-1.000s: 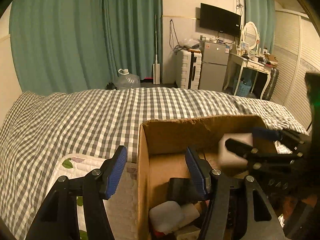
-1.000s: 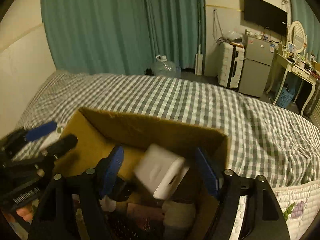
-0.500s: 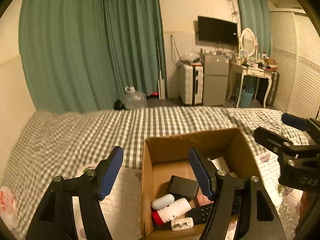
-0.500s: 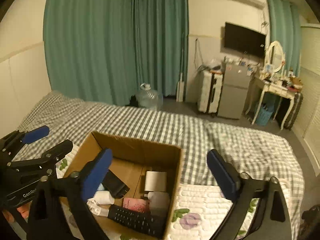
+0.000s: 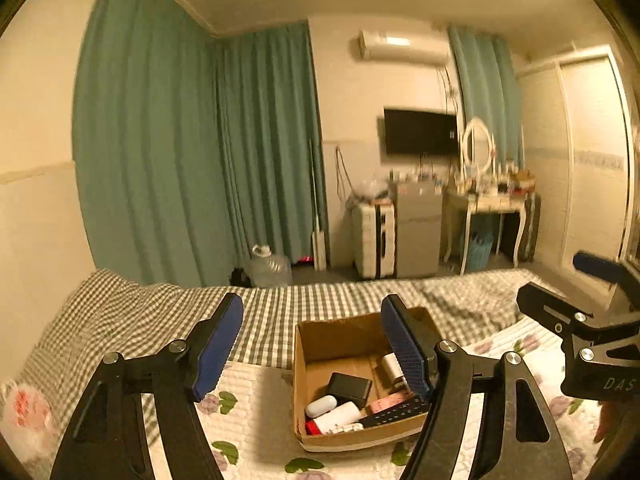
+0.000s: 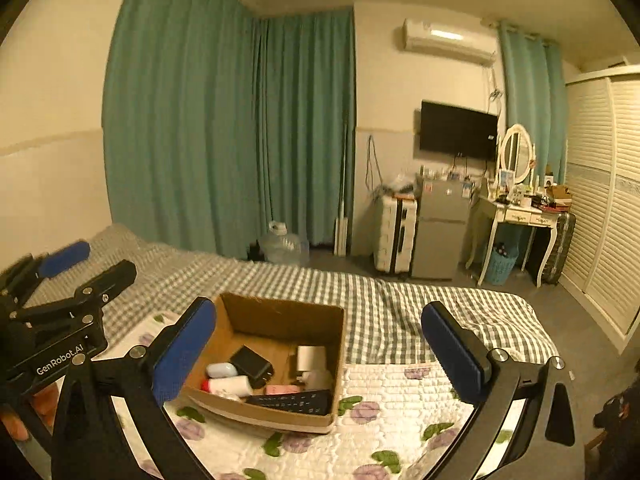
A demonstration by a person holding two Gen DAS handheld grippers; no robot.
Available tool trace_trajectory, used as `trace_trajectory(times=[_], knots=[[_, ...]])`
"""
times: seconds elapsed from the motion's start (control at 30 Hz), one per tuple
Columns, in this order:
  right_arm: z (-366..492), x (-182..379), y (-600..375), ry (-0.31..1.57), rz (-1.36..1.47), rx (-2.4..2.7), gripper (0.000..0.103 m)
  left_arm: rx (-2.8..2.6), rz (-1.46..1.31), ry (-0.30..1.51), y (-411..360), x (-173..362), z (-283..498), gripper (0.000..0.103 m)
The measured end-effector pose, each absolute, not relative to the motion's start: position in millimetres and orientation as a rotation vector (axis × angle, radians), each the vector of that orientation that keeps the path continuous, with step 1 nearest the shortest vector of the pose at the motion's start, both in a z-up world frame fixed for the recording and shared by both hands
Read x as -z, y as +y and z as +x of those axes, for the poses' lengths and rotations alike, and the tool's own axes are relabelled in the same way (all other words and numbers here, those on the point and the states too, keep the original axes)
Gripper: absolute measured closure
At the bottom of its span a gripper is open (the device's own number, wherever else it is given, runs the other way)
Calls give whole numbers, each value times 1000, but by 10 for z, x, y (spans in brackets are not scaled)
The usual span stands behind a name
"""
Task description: Organize rigid objects
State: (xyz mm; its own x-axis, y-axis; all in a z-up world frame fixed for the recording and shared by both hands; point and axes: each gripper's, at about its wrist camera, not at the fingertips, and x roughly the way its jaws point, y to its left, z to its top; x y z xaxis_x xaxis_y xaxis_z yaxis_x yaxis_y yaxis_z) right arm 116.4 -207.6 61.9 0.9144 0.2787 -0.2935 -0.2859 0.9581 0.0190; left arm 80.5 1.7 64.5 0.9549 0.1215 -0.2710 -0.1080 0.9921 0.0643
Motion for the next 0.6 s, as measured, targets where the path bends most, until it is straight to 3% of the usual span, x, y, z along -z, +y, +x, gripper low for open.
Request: trace_trajectory(times=[0.17, 0.33, 0.6], knots=[[641, -347, -2066, 122, 14, -229, 0, -124, 15, 231, 143, -359, 467, 28], [612, 34, -1881, 162, -37, -229, 0, -131, 5, 236, 283, 32, 353, 28], [753, 280, -1828, 213, -19, -201, 0, -122, 23, 258, 282, 152, 358, 28]])
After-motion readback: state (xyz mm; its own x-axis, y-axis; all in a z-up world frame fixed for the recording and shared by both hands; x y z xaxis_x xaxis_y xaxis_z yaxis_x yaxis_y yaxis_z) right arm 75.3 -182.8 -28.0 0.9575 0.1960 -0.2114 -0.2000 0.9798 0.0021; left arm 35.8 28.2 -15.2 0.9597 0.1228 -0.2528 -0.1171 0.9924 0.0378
